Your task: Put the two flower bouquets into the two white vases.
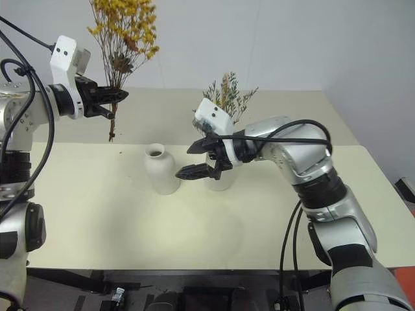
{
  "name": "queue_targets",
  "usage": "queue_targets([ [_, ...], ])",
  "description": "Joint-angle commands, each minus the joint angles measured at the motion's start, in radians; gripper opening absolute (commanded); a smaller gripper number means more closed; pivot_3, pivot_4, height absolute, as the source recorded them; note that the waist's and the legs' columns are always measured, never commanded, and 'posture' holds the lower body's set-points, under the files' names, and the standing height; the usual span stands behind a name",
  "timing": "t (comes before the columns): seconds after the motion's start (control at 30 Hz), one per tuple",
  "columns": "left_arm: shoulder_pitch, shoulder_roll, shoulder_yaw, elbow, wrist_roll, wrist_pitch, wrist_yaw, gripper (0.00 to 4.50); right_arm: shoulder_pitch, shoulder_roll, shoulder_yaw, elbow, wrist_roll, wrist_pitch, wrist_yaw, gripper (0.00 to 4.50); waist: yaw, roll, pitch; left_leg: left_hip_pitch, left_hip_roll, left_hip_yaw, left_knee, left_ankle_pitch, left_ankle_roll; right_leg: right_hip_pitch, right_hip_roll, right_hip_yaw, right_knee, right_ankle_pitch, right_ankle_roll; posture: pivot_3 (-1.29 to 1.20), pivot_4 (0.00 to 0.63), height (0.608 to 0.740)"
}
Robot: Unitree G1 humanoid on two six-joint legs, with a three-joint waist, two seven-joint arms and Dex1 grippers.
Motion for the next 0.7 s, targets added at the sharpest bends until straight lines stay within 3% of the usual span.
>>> queue_targets([
  [0.03, -0.04, -0.023, 0.091, -0.006, -0.047, -0.057, 0.015, 0.03, -0.053, 0.012, -0.024, 0.016, -0.028, -0.006, 0.006, 4.5, 0.0, 0.0, 0.0, 0.0, 0.0, 0.0, 0.0, 0.0, 0.0, 0.0, 0.0, 0.0, 0.0, 0.0, 0.0, 0.0, 0.15, 0.74],
  [0.23, -0.1, -0.093, 0.211, 0.021, -0.147, -0.014, 0.064, 0.03, -0.075, 0.018, -0.019, 0.022, -0.044, 0.049, 0.014, 4.5, -0.001, 0.0, 0.0, 0.0, 0.0, 0.0, 0.001, 0.0, 0.0, 0.0, 0.0, 0.0, 0.0, 0.0, 0.0, 0.0, 0.15, 0.74],
  [0.7, -0.007, -0.152, 0.234, -0.108, -0.306, 0.141, 0.093, 0.03, -0.04, 0.013, -0.058, -0.104, -0.014, 0.163, -0.028, 4.5, -0.006, 0.0, 0.0, 0.001, 0.0, -0.001, 0.001, 0.0, 0.0, 0.0, 0.0, 0.0, 0.001, 0.0, 0.0, 0.0, 0.15, 0.74],
])
